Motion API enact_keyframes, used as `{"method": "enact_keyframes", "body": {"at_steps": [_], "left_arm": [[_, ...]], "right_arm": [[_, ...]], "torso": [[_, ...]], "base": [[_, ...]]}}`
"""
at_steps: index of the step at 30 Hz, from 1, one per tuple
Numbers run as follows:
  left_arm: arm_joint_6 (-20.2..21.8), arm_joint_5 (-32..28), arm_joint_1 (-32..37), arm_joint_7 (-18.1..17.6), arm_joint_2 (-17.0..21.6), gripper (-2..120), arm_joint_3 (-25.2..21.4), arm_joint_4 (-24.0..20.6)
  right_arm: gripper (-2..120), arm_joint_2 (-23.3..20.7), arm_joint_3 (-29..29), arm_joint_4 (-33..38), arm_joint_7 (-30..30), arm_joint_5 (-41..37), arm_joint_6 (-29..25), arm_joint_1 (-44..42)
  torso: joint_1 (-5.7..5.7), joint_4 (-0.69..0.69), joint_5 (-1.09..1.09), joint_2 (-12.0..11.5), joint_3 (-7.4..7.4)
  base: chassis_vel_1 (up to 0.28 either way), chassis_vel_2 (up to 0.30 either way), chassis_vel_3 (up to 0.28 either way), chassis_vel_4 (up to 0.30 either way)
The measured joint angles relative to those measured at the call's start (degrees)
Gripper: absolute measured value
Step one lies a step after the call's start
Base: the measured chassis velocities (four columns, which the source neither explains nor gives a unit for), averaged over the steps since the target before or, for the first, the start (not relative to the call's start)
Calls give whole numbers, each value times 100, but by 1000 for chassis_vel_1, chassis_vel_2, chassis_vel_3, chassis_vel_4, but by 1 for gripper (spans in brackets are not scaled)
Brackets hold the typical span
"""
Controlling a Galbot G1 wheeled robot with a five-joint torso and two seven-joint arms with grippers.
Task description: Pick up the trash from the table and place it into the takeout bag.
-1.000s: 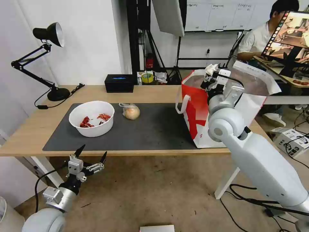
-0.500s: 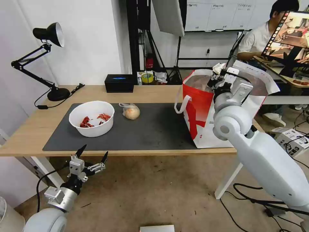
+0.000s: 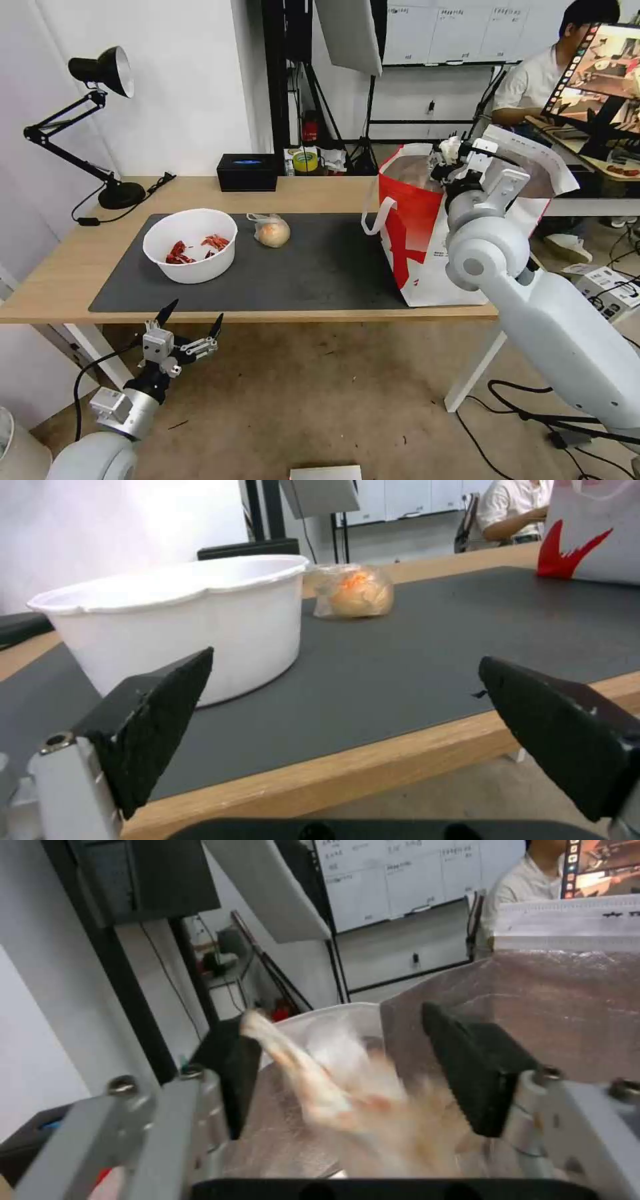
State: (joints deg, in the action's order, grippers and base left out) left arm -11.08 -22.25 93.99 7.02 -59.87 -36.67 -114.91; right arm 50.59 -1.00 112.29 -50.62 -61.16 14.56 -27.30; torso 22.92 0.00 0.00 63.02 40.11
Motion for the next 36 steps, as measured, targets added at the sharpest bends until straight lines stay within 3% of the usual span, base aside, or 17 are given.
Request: {"method": "enact_keyframes", "body": {"at_steps": [1,3,7,11,17,19,21,25,27,28,33,36], "left_arm": [[0,0,0,0,0,100,0,0],[0,2,-1,2,-13,100,14,-1],[0,4,-8,3,-7,100,24,-2],[0,4,-15,4,16,100,25,-12],[0,-3,-26,4,24,100,25,-17],[1,-9,-31,1,28,100,19,-20],[1,-10,-31,1,28,100,16,-22],[2,-34,-33,-61,32,100,-43,-43],[2,-34,-31,-63,31,100,-48,-45],[3,-35,-14,-68,21,100,-63,-49],[1,-23,20,-69,-25,100,-78,-49],[-10,0,26,-59,-53,100,-78,-30]], "right_arm": [[63,0,0,0,0,0,0,0],[76,-62,-15,10,9,0,36,20],[91,-109,-19,17,36,0,55,39],[100,-157,-24,55,119,0,65,39],[100,-238,-22,141,622,0,-15,36],[100,-318,-28,292,1222,13,-139,14],[100,-328,-31,313,1289,18,-150,8],[100,-568,-45,705,2255,119,-225,-235],[100,-586,-44,732,2314,128,-234,-261],[100,-707,-21,918,2694,189,-277,-469],[100,-848,127,1220,3237,468,-296,-1102],[100,-904,450,1471,3613,1032,-354,-2079]], "torso": [[0,0,0,0,0],[0,0,0,0,0],[0,0,0,0,0],[0,0,0,0,0],[0,0,0,0,0],[0,0,-1,0,0],[0,0,-1,0,0],[0,0,-1,0,0],[0,0,-1,0,0],[0,0,-1,0,0],[0,1,-1,0,0],[0,0,1,0,0]], "base": [[0,0,0,0],[0,0,0,0],[0,0,0,0],[0,0,0,0],[0,0,0,0],[0,0,0,0],[0,0,0,0],[0,0,0,0],[0,0,0,0],[0,0,0,0],[0,0,0,0],[0,0,0,0]]}}
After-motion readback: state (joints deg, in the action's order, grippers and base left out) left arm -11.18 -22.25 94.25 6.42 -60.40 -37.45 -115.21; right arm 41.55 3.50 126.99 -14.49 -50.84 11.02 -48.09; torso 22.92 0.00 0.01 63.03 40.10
